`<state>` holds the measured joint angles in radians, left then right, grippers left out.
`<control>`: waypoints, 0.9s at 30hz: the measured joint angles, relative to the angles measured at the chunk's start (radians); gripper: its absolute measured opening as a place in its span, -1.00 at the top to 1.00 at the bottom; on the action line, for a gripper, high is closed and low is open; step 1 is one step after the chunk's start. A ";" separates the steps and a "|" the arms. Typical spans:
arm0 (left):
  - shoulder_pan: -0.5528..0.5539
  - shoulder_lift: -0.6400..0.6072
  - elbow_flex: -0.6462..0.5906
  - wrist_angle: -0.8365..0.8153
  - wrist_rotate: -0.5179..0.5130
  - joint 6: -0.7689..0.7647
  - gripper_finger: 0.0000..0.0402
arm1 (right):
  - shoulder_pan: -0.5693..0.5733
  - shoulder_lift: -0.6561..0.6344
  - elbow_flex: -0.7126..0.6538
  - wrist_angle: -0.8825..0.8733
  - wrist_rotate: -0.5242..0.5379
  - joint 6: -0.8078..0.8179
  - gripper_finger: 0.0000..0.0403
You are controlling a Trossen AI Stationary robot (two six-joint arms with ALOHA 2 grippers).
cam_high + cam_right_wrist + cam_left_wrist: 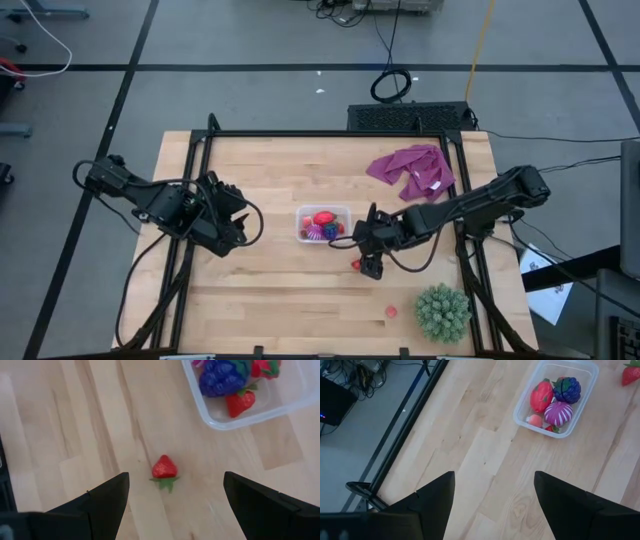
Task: Pick and placing Produce into tupperware
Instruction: Put the red strawberry fruit into the transparent container
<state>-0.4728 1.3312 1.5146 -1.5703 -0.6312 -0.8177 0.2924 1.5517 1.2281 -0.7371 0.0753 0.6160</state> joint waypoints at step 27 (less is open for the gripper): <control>0.000 0.000 0.000 0.005 0.000 -0.005 -0.36 | -0.040 0.123 -0.123 0.202 -0.163 -0.036 -0.57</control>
<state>-0.4728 1.3315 1.5146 -1.5654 -0.6315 -0.8230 0.2524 1.6749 1.1049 -0.5355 -0.0873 0.5796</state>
